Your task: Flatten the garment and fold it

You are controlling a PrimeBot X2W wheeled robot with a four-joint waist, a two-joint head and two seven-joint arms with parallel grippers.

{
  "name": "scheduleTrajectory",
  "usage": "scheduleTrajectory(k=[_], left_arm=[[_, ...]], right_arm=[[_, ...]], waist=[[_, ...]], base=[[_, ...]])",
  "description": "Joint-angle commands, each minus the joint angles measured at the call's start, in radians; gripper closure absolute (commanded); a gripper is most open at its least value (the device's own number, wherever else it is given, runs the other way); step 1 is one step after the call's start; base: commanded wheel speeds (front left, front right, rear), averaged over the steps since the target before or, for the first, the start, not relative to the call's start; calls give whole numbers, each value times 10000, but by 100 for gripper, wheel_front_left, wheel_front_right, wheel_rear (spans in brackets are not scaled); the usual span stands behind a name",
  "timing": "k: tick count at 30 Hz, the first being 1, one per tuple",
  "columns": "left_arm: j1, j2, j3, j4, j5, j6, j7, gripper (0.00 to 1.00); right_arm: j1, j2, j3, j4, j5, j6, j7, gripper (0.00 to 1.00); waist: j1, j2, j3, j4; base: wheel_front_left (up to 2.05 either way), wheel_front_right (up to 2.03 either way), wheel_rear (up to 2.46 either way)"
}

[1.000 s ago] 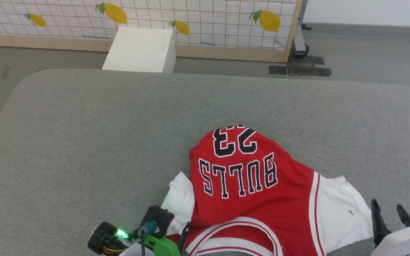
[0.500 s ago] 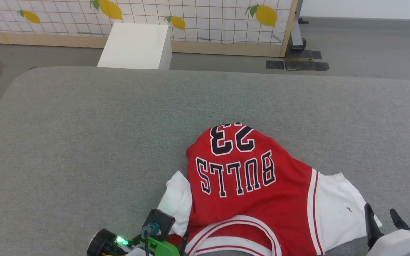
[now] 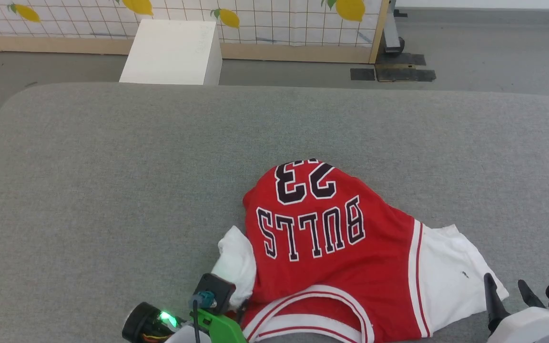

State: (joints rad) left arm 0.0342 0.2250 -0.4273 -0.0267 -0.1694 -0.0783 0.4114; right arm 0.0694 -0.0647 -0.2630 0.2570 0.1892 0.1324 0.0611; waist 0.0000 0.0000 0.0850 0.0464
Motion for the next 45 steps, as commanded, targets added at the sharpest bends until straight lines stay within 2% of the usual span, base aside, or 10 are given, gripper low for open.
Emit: scheduleTrajectory(k=[1, 7, 11, 18, 23, 30, 32, 38, 42, 45], left_arm=[[-166, -32, -13, 23, -111, -24, -21, 100], [-223, -34, -37, -200, -278, -58, -162, 100], [-206, -155, 278, -675, -695, 43, -391, 100], [-242, -70, 1643, -994, -1517, 595, -784, 100], [-311, 313, 2653, 21, -1713, 1098, -911, 100], [-366, 588, 3278, 1987, -1867, 1387, -1258, 100], [-441, 608, 3265, 2489, -1823, 1389, -1413, 0], [-644, 509, 3322, 3391, -1593, 1671, -2400, 0], [-741, 368, 3411, 3413, -1449, 1735, -3909, 0], [-741, 272, 3317, 3352, -1259, 1603, -5303, 0]], right_arm=[[-166, 25, -17, 52, -79, -17, -75, 0], [-164, 40, -91, 215, -144, -17, -117, 0], [-105, 44, -128, 311, -227, -17, -109, 0], [-53, 61, -40, 342, -307, -17, -50, 0], [-122, 75, 142, 276, -339, -17, -7, 0], [-125, 80, 211, 215, -391, -17, 99, 0], [-108, 80, 217, 220, -399, -17, 124, 0], [-3, 31, 228, 151, -441, -17, 255, 0], [148, -90, 230, -173, -481, -17, 473, 0], [327, -253, 274, -556, -516, -17, 932, 0]], waist=[[0, 0, 1, 20], [0, 0, -108, 151], [0, 0, -326, 296], [0, 0, -526, 492], [0, 0, -421, 431], [0, 0, -281, 313], [0, 0, -294, 302], [0, 0, -501, 360], [0, 0, -713, 435], [0, 0, -826, 498]], base=[[0, 0, 0], [0, 0, 0], [0, 0, 0], [0, 0, 0], [0, 0, 0], [0, 0, 0], [0, 0, 0], [0, 0, 0], [0, 0, 0], [0, 0, 0]])
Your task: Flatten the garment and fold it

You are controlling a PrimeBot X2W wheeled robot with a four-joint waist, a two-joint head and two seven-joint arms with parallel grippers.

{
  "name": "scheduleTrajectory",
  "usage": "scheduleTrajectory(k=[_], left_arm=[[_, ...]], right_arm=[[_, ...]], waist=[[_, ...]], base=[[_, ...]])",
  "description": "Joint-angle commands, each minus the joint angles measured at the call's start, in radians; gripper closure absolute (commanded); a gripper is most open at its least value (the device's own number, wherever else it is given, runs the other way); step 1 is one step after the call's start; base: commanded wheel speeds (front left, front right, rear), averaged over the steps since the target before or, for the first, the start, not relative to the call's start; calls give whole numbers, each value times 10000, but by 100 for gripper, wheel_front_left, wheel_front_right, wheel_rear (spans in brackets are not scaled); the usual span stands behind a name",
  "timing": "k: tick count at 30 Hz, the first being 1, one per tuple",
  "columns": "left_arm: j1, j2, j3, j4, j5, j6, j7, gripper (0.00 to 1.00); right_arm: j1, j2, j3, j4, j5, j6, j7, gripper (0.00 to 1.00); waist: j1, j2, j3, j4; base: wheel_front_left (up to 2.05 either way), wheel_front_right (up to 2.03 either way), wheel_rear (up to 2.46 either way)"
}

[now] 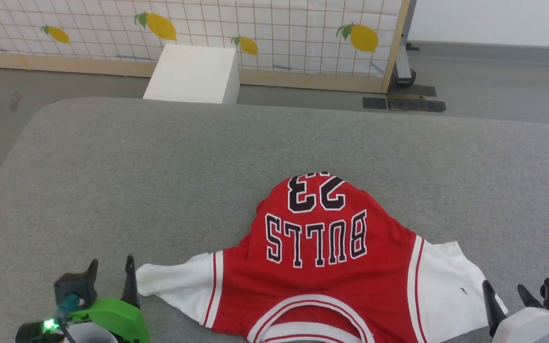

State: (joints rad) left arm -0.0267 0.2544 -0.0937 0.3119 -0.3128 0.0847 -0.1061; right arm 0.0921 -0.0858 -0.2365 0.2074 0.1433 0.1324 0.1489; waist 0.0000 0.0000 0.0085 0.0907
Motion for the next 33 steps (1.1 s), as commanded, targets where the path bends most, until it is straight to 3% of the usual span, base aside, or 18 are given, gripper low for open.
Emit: scheduleTrajectory(k=[1, 5, 10, 15, 23, 30, 32, 33], left_arm=[[-125, -7, -105, -55, 299, -91, -550, 0], [-67, -13, -398, -376, 917, -230, -1491, 0], [338, -237, -485, -2015, 1843, -301, -1551, 0], [785, -448, -570, -2641, 2322, -531, -1554, 0], [691, -477, -856, -2617, 2742, -891, -1555, 0], [535, -525, -852, -2495, 2779, -1003, -1555, 0], [545, -517, -844, -2402, 2784, -1029, -1556, 0], [563, -512, -835, -2321, 2767, -1053, -1556, 0]], right_arm=[[161, -99, 42, -185, -86, -17, 270, 0], [470, -314, 66, -741, -199, -17, 1636, 0], [631, -418, -51, -1343, -190, -17, 3726, 0], [237, -555, -35, -1461, -244, -17, 4988, 0], [-592, -846, -257, -525, -743, -17, 5554, 0], [-776, -667, -102, 424, -673, -17, 5464, 0], [-758, -592, -17, 601, -547, -17, 5403, 88], [-715, -582, 26, 674, -525, -17, 5348, 100]], waist=[[0, 0, -83, 67], [0, 0, -143, 135], [0, 0, -59, 233], [0, 0, 118, 381], [0, 0, 450, 738], [0, 0, 713, 901], [0, 0, 731, 892], [0, 0, 720, 877]], base=[[0, 0, 0], [0, 0, 0], [0, 0, 0], [0, 0, 0], [0, 0, 0], [0, 0, 0], [0, 0, 0], [0, 0, 0]])
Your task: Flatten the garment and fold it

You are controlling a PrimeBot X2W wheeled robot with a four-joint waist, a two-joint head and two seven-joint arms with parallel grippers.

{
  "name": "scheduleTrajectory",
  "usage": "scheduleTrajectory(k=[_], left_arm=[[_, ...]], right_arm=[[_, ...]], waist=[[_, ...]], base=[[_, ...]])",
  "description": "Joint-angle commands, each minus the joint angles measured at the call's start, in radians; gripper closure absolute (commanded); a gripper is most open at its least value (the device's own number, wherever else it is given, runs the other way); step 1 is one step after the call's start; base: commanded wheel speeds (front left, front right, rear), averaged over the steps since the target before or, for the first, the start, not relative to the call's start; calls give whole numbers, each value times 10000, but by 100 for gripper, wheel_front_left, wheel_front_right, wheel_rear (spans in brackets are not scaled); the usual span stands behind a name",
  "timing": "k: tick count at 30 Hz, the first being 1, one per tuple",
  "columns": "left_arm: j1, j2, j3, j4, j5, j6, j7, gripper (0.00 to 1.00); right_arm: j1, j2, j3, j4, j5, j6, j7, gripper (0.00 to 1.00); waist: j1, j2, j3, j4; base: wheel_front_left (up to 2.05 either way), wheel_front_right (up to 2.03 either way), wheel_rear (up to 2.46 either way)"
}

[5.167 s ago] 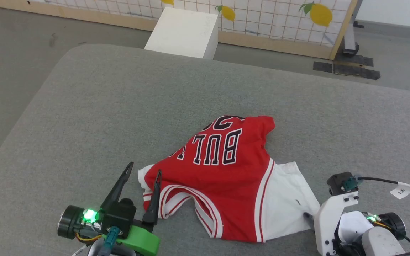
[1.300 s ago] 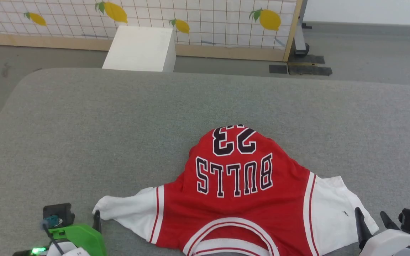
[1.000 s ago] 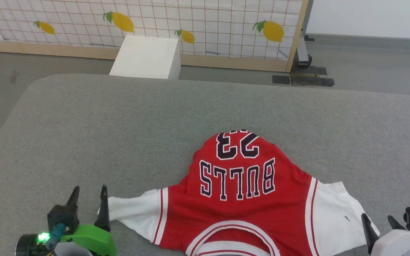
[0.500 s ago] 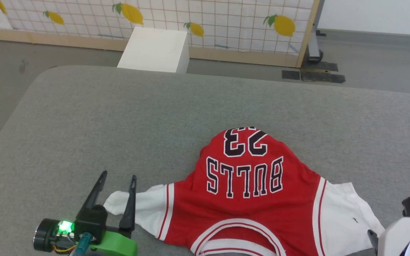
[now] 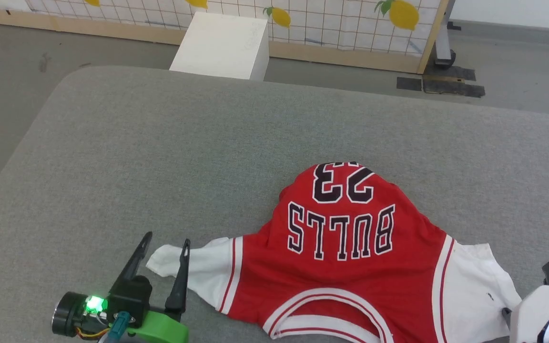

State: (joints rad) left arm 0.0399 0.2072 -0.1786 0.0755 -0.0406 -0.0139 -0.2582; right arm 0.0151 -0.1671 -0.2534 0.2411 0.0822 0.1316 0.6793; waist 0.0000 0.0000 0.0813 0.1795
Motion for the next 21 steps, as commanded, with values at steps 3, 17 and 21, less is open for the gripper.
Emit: scheduleTrajectory(k=[3, 17, 21], left_arm=[[-79, 6, 83, 371, -23, -129, -35, 0], [-569, 731, -409, 2156, -333, -895, 1366, 0], [-774, 884, -661, 2137, -674, -1038, 2269, 0]], right_arm=[[200, 197, 92, 415, 66, -9, -104, 100], [693, 3, -994, -776, 194, -9, 25, 100], [685, 120, -913, -863, 221, -9, 54, 100]], waist=[[0, 0, -70, -117], [0, 0, -35, -687], [0, 0, 83, -675]], base=[[0, 0, 0], [0, 0, 0], [0, 0, 0]])
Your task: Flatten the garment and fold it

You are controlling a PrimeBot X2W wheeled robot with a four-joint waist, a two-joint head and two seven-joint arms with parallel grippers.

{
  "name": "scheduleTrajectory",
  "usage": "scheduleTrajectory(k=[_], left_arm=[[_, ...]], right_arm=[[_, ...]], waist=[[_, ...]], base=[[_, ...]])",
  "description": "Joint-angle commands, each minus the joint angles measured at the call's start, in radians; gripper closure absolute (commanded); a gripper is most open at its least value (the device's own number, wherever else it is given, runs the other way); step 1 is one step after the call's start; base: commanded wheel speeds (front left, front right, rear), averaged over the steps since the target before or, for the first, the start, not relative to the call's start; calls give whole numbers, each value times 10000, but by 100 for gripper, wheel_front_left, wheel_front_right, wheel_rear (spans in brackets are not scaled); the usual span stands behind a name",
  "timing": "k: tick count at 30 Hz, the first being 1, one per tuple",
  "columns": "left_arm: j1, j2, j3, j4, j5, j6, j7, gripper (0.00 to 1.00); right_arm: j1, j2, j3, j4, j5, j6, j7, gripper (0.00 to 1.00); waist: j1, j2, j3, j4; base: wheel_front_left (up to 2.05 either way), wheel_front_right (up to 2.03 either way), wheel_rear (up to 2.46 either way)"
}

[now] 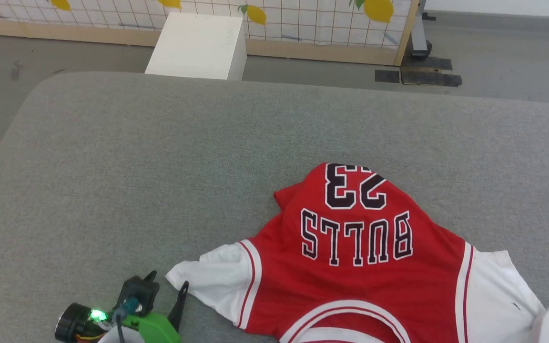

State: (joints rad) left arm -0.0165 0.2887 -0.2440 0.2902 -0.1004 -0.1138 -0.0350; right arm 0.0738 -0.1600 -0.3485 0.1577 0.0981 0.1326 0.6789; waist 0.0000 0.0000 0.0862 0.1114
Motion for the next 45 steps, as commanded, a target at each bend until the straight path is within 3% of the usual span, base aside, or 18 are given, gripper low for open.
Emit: scheduleTrajectory(k=[1, 12, 21, 22, 23, 29, 34, 36, 45], left_arm=[[-269, 89, -60, -1, -185, -60, 333, 0], [-835, 159, -171, 317, -414, 131, 2431, 0], [-1006, 132, -633, 947, -561, 20, 3083, 0], [-1007, 107, -760, 1054, -646, -19, 3243, 71], [-1010, 104, -870, 1120, -711, -48, 3325, 100], [-1054, 159, -1088, 1161, -1086, -108, 2936, 100], [-904, 308, -703, 643, -1191, 231, 2002, 100], [-621, 391, -233, -121, -1424, 620, 1492, 100], [-284, 812, 669, -3025, -1618, 1317, 1075, 100]], right_arm=[[86, 72, 70, -52, 59, -19, 63, 100], [-23, 121, 323, -226, 57, -19, 107, 100], [-39, 115, 391, -351, 112, -19, 158, 100], [-45, 111, 405, -363, 118, -19, 166, 100], [-48, 108, 417, -371, 121, -19, 169, 100], [-36, 52, 410, -493, 155, -19, 61, 100], [21, -89, 404, -805, 500, -19, -283, 100], [69, -250, 410, -1303, 957, -19, -409, 100], [-471, -1241, 705, -3217, 2328, -19, -814, 100]], waist=[[0, 0, 70, 2], [0, 0, 336, -167], [0, 0, 566, -289], [0, 0, 583, -295], [0, 0, 590, -300], [0, 0, 414, -281], [0, 0, -17, -239], [0, 0, -403, -231], [0, 0, -1035, -290]], base=[[0, 0, 0], [0, 0, 0], [0, 0, 0], [0, 0, 0], [0, 0, 0], [0, 0, 0], [0, 0, 0], [0, 0, 0], [0, 0, 0]])
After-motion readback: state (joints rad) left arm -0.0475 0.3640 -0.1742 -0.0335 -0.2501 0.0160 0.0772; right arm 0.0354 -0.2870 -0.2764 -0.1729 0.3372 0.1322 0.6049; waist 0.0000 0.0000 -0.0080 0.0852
